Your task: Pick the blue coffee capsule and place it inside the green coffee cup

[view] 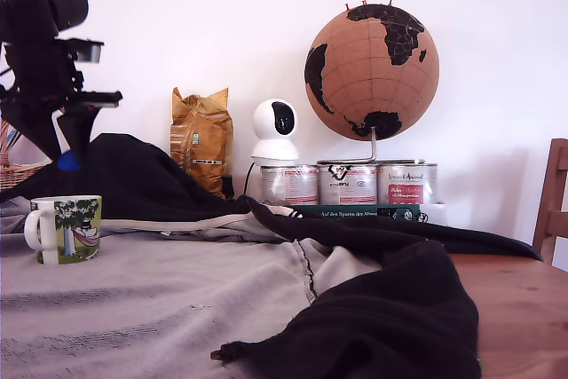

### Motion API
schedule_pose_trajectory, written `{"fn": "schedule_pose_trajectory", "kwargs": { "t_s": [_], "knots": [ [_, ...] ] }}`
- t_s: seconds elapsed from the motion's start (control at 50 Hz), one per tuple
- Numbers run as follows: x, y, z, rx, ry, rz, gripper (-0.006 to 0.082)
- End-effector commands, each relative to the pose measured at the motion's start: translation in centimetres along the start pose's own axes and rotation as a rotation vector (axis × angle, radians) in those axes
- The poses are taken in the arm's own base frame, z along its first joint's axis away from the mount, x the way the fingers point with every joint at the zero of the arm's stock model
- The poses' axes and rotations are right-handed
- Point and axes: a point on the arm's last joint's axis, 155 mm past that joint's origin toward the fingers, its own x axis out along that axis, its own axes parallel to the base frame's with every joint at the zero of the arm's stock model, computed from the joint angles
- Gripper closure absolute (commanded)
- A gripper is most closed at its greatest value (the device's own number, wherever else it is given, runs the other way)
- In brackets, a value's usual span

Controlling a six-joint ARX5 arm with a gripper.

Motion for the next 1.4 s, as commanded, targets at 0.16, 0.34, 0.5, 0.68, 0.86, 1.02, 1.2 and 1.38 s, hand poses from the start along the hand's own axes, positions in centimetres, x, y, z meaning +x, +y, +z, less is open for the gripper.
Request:
{"fn": "schedule_pose_trajectory", "kwargs": {
  "t_s": [0.16,0.34,0.5,0.68,0.86,1.02,1.2,1.38],
  "knots": [
    [2.1,-0.3,-2.1,-0.005,0.072,-0.011,0.0791],
    [2.2,-0.1,-1.6,-0.012,0.052,-0.004,0.0612],
    [2.2,0.2,-2.0,-0.041,0.067,0.005,0.0259],
    [2.1,0.3,-2.2,-0.042,0.075,0.005,0.0258],
    [1.4,0.4,-1.8,-0.043,0.058,0.005,0.0264],
    [-1.2,0.5,-0.4,-0.045,-0.005,0.006,0.0364],
    [-5.6,0.5,1.7,-0.044,-0.113,-0.005,0.078],
    [-10.6,0.2,4.0,-0.03,-0.251,-0.026,0.0786]
  ]
}}
